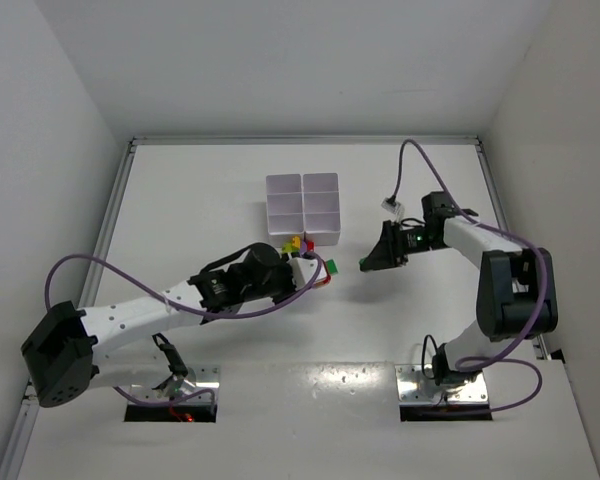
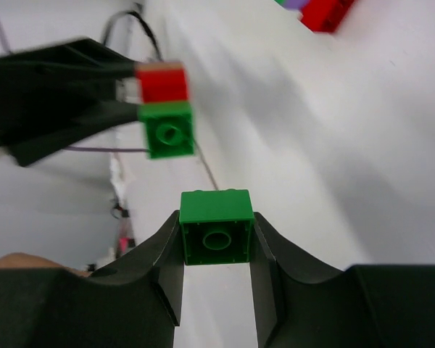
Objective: Sort the legos into containers by color
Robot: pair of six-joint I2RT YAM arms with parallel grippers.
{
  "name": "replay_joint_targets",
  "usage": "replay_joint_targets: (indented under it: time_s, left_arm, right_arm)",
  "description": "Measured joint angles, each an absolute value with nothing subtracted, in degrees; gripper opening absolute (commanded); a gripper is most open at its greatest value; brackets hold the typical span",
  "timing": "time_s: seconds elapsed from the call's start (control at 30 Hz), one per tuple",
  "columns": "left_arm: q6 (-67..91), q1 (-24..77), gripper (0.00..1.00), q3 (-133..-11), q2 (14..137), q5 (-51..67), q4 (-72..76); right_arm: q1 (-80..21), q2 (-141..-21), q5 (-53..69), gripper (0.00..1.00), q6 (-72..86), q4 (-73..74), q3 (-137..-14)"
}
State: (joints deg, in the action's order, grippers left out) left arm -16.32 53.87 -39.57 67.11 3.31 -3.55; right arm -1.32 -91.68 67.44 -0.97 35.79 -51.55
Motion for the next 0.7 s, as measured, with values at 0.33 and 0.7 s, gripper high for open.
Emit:
replay_joint_targets:
  time_s: [0.33,0.7]
  left_arm:
    - [-16.25,53.87,0.00,-39.57,66.19,2.35,-3.55]
    - [-15.97,53.19,0.00,-39.57,66.19,1.08,-3.55]
  right_arm:
    - [-2.42,-96.51,52.60,0.00,-7.90,40.88,-51.11]
    - [-3.92,-99.74,38.17,0.00,2.87,32.47,-73.95]
